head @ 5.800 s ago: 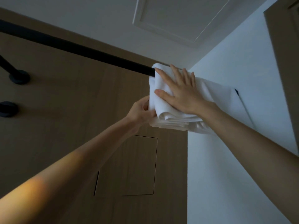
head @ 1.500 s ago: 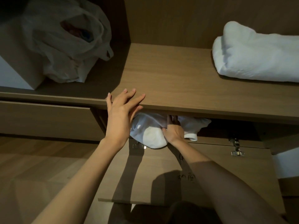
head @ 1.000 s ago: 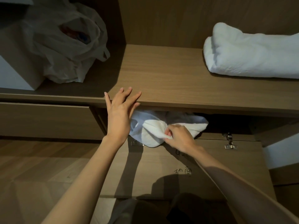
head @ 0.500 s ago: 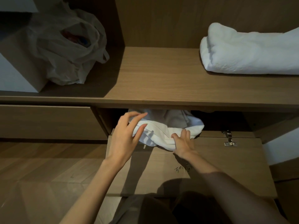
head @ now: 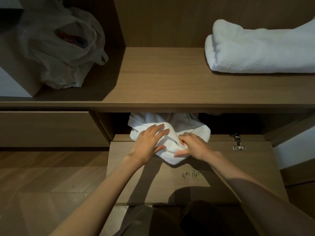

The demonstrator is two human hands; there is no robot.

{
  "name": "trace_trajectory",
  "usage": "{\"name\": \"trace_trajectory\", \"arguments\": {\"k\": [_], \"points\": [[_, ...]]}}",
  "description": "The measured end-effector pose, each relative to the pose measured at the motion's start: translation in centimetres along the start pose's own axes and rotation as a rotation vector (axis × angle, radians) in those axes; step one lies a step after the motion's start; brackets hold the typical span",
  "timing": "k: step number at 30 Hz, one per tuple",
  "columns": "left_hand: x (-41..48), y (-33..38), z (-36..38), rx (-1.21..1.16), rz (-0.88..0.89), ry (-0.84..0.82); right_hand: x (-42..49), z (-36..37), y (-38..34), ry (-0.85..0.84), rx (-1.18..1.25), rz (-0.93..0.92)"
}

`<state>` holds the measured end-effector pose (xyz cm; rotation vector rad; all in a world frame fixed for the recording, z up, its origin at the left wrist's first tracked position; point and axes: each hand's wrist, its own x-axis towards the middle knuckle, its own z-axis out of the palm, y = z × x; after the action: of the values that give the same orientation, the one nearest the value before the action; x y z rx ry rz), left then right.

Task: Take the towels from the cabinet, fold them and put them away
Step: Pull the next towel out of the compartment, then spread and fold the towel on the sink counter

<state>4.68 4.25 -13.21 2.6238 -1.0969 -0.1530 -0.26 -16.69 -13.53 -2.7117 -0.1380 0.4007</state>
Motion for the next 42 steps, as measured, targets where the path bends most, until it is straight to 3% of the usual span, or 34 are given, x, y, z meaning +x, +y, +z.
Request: {"name": "trace_trajectory", "arguments": {"k": [5,11,18,22,26,31,35,39,40,42], "points": [[2.6,1.3,-1.3,0.177,0.028,-0.111,-2.1,-2.8,-0.9,0.014,0.183,-0.08],[1.8,3.7,-7.3,0.198,-0.02,-0.08,-5.6,-9.4,-4.2,0.027,0.096,-0.086],[-0.6,8.4,-21.8,0.294,-0.264,-0.054,-10.3,-22.8,-8.5,0.315,-0.055,-0.017],[0.5,12.2,-32.5,0.241,-0.266,0.113,-12.4,-31.2,-12.1,0.425,0.168,0.073],[1.5,16.3,-43.8,0.078,-0.311,0.24,-14.9,-40.9,-16.4,0.55,0.232,0.118],[0.9,21.0,-58.4,-0.181,-0.23,0.407,-19.6,-54.7,-22.4,0.606,0.161,0.061],[0.1,23.6,-68.4,-0.181,-0.128,0.507,-23.8,-64.2,-27.5,0.688,0.105,-0.008],[-3.4,26.6,-72.9,-0.199,-0.039,0.722,-27.1,-65.5,-30.1,0.897,0.042,-0.064],[-4.6,27.1,-72.2,-0.17,-0.024,0.651,-27.6,-64.3,-30.2,0.84,-0.05,-0.049],[-7.2,27.7,-68.7,0.011,-0.044,0.209,-28.6,-61.1,-29.8,0.44,-0.183,0.056]]}}
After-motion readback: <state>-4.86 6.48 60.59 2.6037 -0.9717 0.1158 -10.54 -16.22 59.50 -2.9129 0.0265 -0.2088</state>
